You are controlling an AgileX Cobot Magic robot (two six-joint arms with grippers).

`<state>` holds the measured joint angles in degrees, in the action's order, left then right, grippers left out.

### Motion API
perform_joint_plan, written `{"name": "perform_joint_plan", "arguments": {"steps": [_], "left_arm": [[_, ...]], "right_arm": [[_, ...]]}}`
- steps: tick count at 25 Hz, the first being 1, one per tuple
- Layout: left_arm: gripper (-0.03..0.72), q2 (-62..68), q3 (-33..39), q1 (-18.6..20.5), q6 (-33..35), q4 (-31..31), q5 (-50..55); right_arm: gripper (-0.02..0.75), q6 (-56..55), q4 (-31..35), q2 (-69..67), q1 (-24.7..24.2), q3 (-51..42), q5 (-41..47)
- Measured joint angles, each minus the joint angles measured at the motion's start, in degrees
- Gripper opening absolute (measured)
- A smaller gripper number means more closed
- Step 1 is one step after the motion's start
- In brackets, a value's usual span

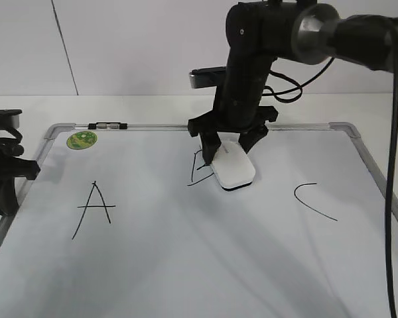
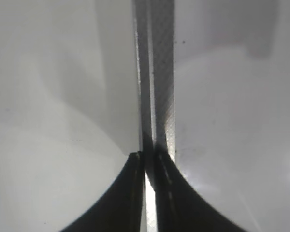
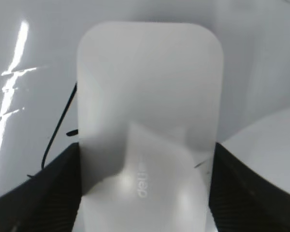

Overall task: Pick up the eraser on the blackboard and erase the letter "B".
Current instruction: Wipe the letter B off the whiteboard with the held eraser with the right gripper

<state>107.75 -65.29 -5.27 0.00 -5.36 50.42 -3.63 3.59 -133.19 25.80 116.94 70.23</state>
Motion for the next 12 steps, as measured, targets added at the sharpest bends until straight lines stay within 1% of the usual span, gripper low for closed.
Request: {"name": "perform_joint_plan", "arguments": {"steps": [12], "left_arm": [[0.035,0.0,0.0,0.0,0.0,0.0,0.4]], "right_arm": [[0.554,0.4,1.5,-1.5,0.0,1.2,0.4]]}}
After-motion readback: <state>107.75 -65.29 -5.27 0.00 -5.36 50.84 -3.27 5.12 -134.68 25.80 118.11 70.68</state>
